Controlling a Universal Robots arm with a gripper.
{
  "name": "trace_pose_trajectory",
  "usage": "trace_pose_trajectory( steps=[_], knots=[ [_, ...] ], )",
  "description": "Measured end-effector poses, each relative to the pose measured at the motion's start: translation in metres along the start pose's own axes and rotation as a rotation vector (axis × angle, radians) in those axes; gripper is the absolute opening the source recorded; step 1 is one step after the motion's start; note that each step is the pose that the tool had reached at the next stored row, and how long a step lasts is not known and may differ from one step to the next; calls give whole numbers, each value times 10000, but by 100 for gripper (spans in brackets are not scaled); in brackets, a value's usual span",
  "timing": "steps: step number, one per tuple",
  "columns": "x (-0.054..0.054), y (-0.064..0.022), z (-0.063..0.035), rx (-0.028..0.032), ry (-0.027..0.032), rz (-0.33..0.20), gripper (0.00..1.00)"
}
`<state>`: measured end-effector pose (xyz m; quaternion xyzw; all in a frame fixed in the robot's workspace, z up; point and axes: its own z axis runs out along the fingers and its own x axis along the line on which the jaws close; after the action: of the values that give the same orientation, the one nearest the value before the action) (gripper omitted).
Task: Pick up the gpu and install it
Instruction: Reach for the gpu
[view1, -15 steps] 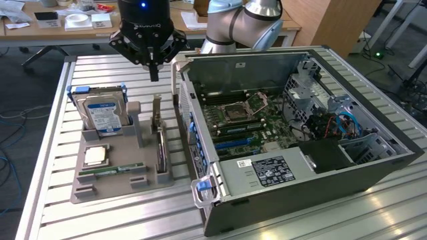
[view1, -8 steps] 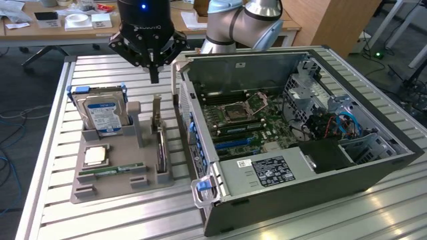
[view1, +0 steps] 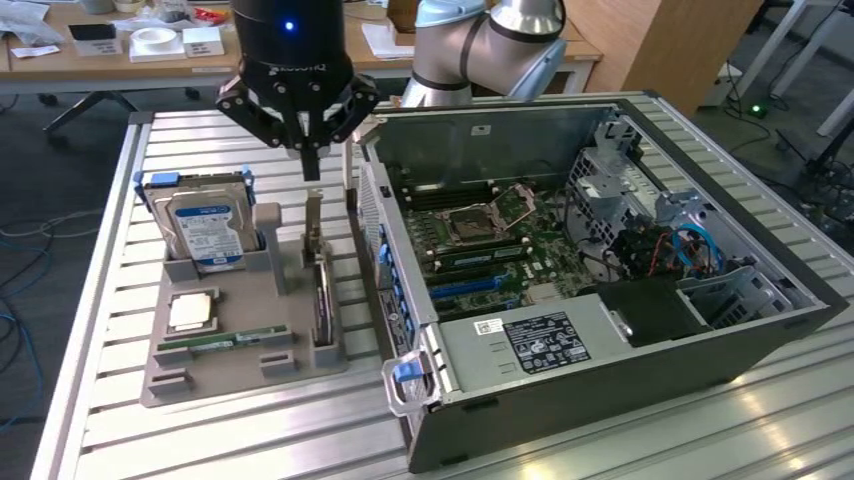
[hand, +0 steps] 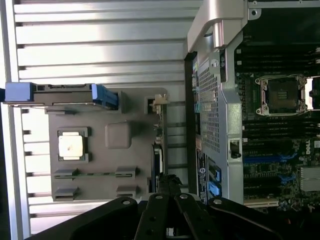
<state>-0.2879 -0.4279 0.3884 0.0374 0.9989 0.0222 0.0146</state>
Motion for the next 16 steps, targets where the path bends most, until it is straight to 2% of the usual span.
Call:
trace_pose_trajectory(
  steps=[9, 16],
  knots=[
    [-1, -170, -8, 1, 0, -1, 11],
    [44, -213, -9, 2, -1, -2, 11]
  ],
)
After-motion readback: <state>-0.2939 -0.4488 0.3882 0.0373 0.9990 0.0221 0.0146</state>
